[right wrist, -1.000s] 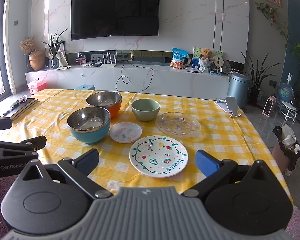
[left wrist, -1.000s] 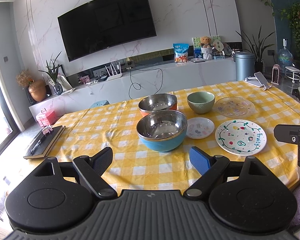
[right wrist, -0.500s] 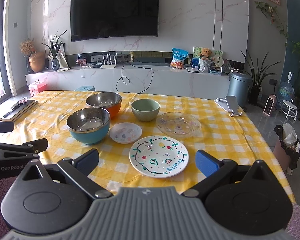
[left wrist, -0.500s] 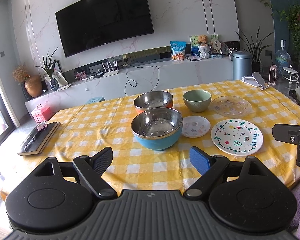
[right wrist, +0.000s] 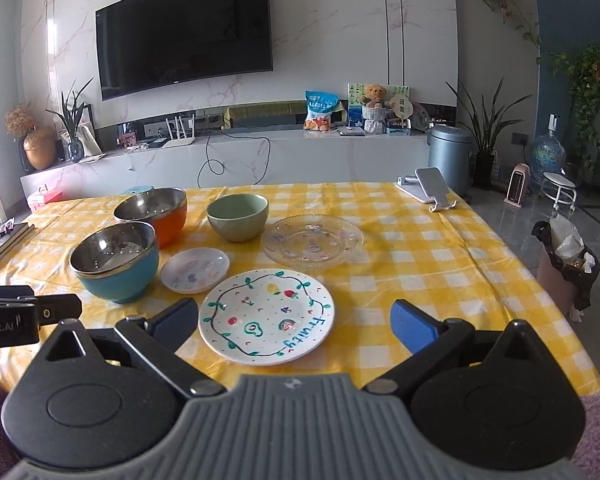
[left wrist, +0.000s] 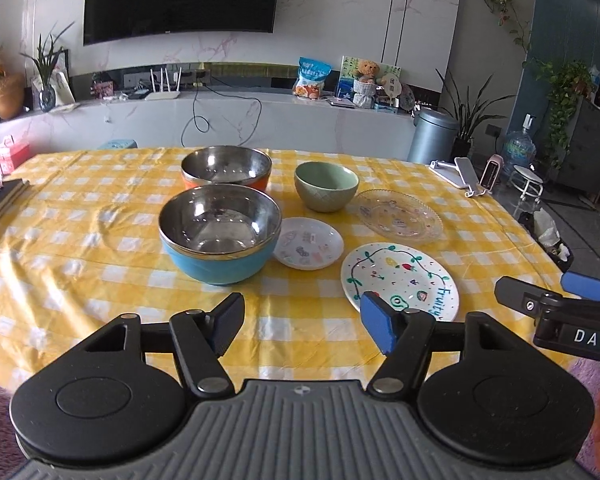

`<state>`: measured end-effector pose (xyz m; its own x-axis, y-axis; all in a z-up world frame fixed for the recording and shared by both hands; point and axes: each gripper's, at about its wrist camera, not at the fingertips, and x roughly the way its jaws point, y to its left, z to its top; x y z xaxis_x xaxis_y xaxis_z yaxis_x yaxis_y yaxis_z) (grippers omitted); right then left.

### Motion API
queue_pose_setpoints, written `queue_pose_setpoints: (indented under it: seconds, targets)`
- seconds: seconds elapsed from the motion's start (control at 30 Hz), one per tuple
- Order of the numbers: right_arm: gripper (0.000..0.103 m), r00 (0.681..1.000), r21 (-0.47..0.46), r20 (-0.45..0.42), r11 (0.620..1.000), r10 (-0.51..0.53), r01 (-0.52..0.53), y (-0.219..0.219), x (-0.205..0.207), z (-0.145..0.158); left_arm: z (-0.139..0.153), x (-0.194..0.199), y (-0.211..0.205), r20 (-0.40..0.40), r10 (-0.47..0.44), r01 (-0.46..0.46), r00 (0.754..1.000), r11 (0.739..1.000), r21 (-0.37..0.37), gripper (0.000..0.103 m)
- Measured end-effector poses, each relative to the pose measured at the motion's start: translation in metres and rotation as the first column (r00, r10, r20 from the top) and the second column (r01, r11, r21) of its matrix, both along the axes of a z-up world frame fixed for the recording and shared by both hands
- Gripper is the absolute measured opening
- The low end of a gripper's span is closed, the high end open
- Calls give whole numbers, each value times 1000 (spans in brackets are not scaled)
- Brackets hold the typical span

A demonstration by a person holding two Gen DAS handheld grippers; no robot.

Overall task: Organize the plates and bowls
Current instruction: 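Reach both grippers to the rim of the white 'Fruity' painted plate and close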

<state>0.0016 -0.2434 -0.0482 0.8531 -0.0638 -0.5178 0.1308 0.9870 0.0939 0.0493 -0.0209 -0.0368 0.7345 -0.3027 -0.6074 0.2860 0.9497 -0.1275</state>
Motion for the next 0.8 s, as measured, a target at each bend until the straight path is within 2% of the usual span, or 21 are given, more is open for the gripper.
queue_pose_setpoints:
  seconds: [0.07, 0.17, 0.27, 0.37, 0.5, 0.63, 0.77, 0.8]
  targets:
    - [97, 1000, 9, 6, 1000, 10, -10, -5, 9, -3, -1, 9, -3, -13, -10, 9, 1000, 1000, -29, 68]
    - [83, 1000, 5, 4, 1000, 18, -18, -13, 27, -8, -2, 22, -11, -17, -27, 26, 1000, 998, -56, 58]
    - [75, 1000, 25, -16, 1000, 5, -5, -23, 46, -18, -7, 38, -21, -38, -45, 41, 998, 995, -91, 47]
    - [59, 999, 49, -53, 999, -10, 13, -34, 65, -30, -19, 54, -30, -79, -46, 36, 996, 991, -125, 36]
    - [46, 995, 97, -99, 994, -35, 45, -48, 83, -48, -37, 70, -40, -129, -39, 20, 991, 990, -141, 30]
    - [43, 991, 191, -129, 980, -39, 63, -59, 93, -64, -54, 80, -38, -183, -13, -19, 983, 985, -174, 29]
    - [23, 987, 244, -154, 967, -34, 72, -63, 102, -77, -68, 87, -33, -216, 8, -57, 976, 973, -222, 28]
    - [22, 986, 259, -162, 963, -36, 78, -65, 104, -80, -70, 88, -32, -217, 10, -60, 976, 972, -228, 27]
